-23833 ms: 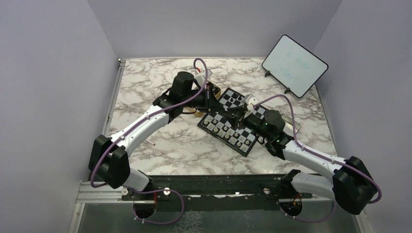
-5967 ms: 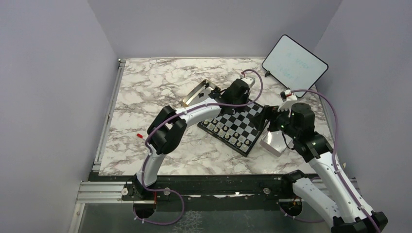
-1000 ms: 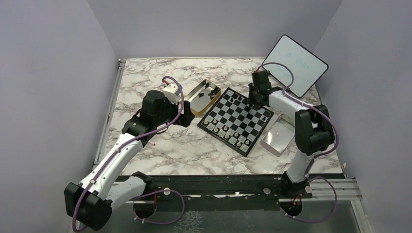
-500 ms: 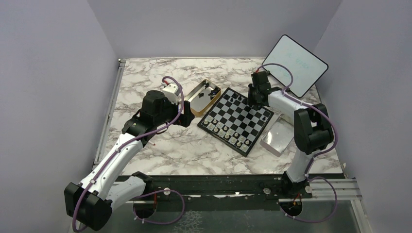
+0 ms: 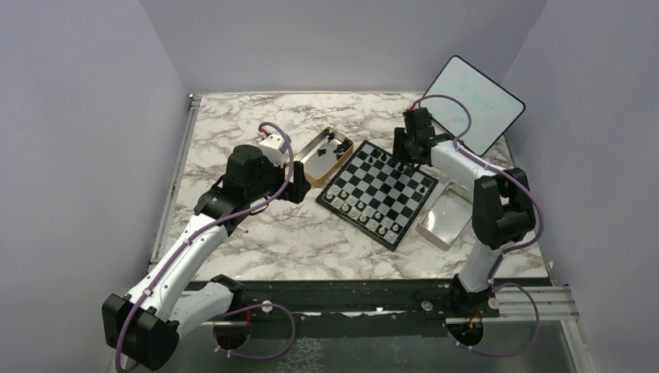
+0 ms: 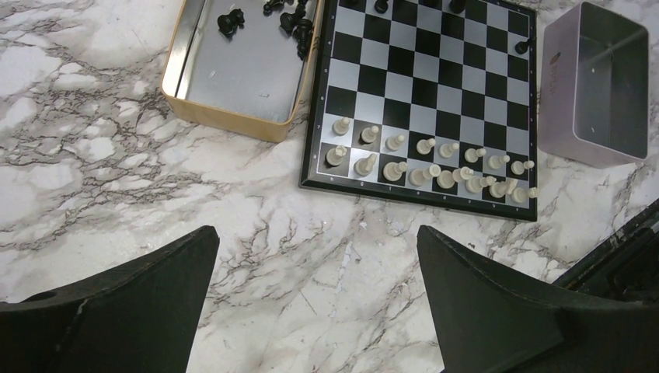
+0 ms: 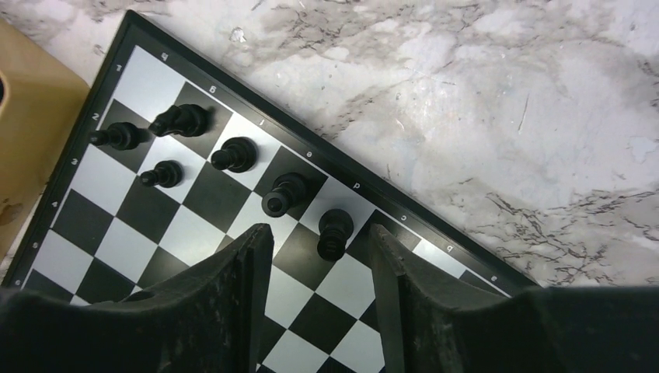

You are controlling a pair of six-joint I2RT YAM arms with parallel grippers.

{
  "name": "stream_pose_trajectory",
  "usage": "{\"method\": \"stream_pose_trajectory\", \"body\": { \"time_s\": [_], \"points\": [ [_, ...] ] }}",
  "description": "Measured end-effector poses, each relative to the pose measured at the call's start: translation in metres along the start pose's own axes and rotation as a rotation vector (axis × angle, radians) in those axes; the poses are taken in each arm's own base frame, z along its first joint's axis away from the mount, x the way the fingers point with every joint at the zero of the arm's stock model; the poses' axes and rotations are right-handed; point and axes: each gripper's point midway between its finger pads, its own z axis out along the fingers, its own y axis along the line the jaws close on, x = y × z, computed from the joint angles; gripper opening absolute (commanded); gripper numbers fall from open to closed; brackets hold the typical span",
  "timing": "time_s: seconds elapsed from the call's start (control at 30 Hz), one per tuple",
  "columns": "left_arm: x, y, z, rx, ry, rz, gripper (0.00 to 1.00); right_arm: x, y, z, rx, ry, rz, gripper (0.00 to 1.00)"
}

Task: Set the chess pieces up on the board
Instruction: Place the chess piece on the chessboard, then adjust the chess piece in the storage box.

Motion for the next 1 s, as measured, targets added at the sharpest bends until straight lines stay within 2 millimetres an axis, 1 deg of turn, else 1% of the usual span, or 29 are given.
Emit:
{"method": "stream_pose_trajectory", "body": {
  "time_s": [0.13, 0.17, 0.2, 0.37, 0.47, 0.53, 0.57, 0.63, 0.7, 0.73, 0.83, 0.9, 0.97, 1.0],
  "points": [
    [-0.002, 0.000, -0.002, -0.005, -0.009, 0.002, 0.99, -0.009, 0.003, -0.016, -0.024, -0.022, 0.005, 0.61],
    [-0.002, 0.001, -0.002, -0.010, -0.011, 0.001, 0.99, -0.006, 0.004, -0.018, -0.032, -0.018, 0.003, 0.63],
    [-0.003, 0.002, -0.002, -0.017, -0.013, 0.000, 0.99, -0.011, 0.004, -0.027, -0.041, -0.037, 0.006, 0.64],
    [-0.005, 0.010, -0.002, -0.065, -0.024, -0.024, 0.99, -0.015, 0.004, -0.059, -0.080, -0.079, 0.013, 0.73],
    [-0.005, 0.012, -0.001, -0.079, -0.024, -0.046, 0.98, -0.016, 0.006, -0.080, -0.120, -0.107, 0.017, 0.76],
    [-0.007, 0.012, 0.003, -0.082, -0.013, -0.050, 0.98, -0.015, 0.008, -0.096, -0.157, -0.131, 0.019, 0.75],
    [-0.011, 0.012, 0.006, -0.084, -0.001, -0.047, 0.97, -0.014, 0.009, -0.105, -0.178, -0.144, 0.021, 0.75],
    [-0.025, 0.013, 0.017, -0.088, 0.022, -0.035, 0.95, -0.010, 0.013, -0.122, -0.225, -0.166, 0.020, 0.75],
    [-0.048, 0.011, 0.027, -0.085, 0.025, -0.013, 0.94, -0.007, 0.018, -0.137, -0.280, -0.187, 0.016, 0.76],
    [-0.062, 0.010, 0.034, -0.083, 0.019, 0.001, 0.94, -0.005, 0.021, -0.143, -0.307, -0.196, 0.013, 0.76],
    [-0.089, 0.011, 0.051, -0.079, 0.006, 0.041, 0.90, 0.002, 0.026, -0.156, -0.368, -0.211, 0.005, 0.77],
    [-0.098, 0.013, 0.062, -0.080, 0.009, 0.078, 0.89, 0.009, 0.029, -0.162, -0.399, -0.214, 0.001, 0.77],
    [-0.102, 0.016, 0.071, -0.082, 0.016, 0.118, 0.82, 0.015, 0.029, -0.165, -0.415, -0.213, -0.002, 0.77],
    [-0.103, 0.019, 0.079, -0.082, 0.027, 0.145, 0.80, 0.018, 0.030, -0.166, -0.424, -0.215, -0.003, 0.77]
  ]
}}
